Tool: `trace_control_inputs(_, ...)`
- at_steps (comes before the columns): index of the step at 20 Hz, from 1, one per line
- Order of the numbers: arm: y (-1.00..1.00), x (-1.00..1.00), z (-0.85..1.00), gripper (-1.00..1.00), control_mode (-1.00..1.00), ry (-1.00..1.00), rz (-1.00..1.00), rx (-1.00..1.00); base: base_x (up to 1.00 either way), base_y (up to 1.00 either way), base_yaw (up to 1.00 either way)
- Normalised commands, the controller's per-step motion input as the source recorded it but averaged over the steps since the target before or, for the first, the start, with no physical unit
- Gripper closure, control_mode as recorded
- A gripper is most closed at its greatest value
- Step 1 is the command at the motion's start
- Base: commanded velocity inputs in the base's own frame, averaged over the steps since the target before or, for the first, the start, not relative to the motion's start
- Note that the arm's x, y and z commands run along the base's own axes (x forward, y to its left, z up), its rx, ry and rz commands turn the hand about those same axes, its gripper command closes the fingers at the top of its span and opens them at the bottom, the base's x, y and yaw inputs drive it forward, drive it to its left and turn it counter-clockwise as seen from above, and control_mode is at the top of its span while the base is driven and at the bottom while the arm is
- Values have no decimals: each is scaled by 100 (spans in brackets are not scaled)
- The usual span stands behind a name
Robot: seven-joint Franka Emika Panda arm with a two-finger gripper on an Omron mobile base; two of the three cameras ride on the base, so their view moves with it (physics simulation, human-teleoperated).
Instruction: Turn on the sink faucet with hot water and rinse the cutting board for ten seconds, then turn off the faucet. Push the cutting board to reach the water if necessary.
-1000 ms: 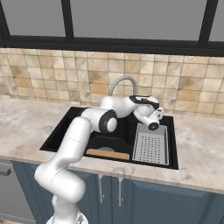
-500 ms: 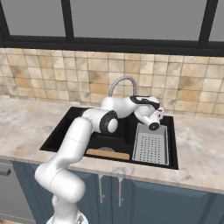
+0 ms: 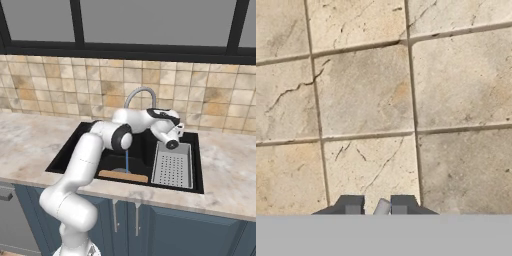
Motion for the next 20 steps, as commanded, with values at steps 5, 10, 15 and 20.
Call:
trace_control_inputs(5, -44, -38, 0, 100, -100, 1, -1, 0, 0, 0, 0)
trace_control_inputs(10, -45, -37, 0, 100, -100, 2, -1, 0, 0, 0, 0)
trace_control_inputs(15, -48, -41, 0, 100, -100, 3, 0, 0, 0, 0, 0)
trace_control_inputs(20, -50, -42, 0, 100, -100, 4, 0, 0, 0, 0, 0)
